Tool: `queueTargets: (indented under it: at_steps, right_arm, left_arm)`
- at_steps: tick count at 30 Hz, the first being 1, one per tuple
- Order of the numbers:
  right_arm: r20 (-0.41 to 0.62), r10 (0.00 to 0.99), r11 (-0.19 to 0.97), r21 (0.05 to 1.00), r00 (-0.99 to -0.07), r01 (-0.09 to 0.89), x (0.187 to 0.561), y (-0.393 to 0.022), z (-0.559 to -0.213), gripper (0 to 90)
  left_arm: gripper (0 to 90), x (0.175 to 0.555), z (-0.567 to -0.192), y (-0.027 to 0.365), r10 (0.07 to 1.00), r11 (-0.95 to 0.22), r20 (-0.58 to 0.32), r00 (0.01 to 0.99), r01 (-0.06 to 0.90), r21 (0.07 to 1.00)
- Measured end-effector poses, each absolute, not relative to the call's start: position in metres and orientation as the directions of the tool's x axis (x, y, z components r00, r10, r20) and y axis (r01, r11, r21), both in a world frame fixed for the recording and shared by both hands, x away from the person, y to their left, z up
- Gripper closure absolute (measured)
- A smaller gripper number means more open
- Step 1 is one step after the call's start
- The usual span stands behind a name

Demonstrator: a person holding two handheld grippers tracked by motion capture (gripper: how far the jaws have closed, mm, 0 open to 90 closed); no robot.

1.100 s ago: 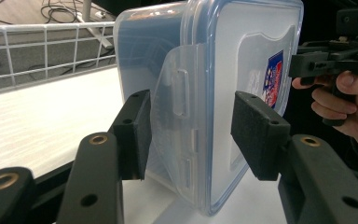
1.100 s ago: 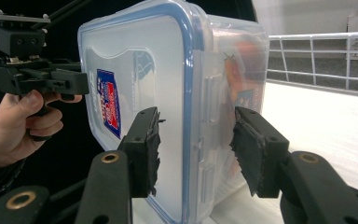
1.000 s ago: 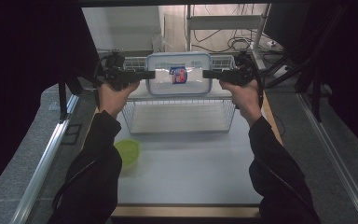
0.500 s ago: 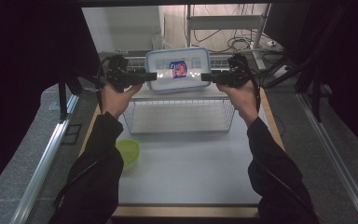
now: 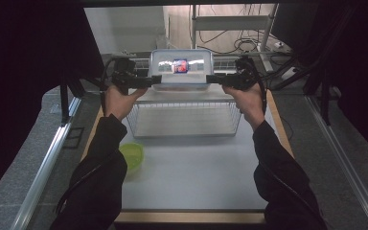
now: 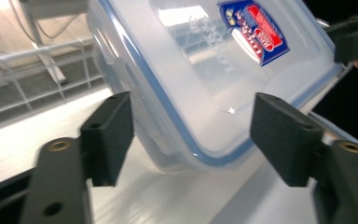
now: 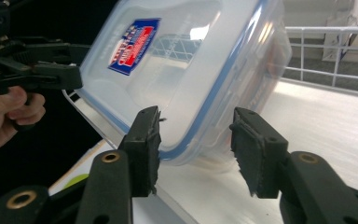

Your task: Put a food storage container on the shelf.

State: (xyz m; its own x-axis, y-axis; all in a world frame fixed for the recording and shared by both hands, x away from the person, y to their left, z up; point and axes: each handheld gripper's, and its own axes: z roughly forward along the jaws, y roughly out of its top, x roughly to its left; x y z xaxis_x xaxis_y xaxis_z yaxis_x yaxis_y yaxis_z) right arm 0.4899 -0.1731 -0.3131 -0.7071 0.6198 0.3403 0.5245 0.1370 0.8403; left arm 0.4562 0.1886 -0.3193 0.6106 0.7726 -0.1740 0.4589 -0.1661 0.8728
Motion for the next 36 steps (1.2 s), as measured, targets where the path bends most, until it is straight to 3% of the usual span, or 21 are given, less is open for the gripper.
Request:
queueTargets:
  at_steps: [11,18,22,23,27,32,36]
  right_arm:
    - [0.303,0.64,0.139,0.858,-0.706,0.494,0.488,-0.173,-0.309,55.5]
    - [0.276,0.646,0.16,0.863,-0.712,0.479,0.485,-0.171,-0.31,57.3]
    - [0.233,0.639,0.2,0.87,-0.733,0.451,0.477,-0.171,-0.31,65.2]
    - [0.211,0.642,0.216,0.873,-0.737,0.438,0.474,-0.17,-0.31,69.7]
    - [0.167,0.632,0.264,0.872,-0.757,0.413,0.468,-0.164,-0.315,83.9]
    - [0.142,0.636,0.302,0.859,-0.759,0.413,0.47,-0.15,-0.325,89.2]
    - [0.129,0.653,0.303,0.859,-0.746,0.413,0.475,-0.143,-0.329,89.3]
  left_arm:
    - [31.2,0.456,-0.317,0.191,0.773,-0.123,-0.186,0.607,0.431,0.894]
    - [29.8,0.445,-0.312,0.191,0.796,-0.192,-0.093,0.598,0.395,0.899]
    - [41.3,0.425,-0.315,0.195,0.78,-0.189,-0.097,0.618,0.381,0.905]
    - [50.7,0.422,-0.317,0.196,0.776,-0.185,-0.102,0.622,0.38,0.906]
    - [73.1,0.415,-0.331,0.195,0.75,-0.196,-0.136,0.647,0.414,0.889]
    - [80.9,0.429,-0.343,0.189,0.766,-0.226,-0.133,0.63,0.457,0.86]
    - [80.8,0.438,-0.343,0.189,0.776,-0.22,-0.137,0.616,0.467,0.856]
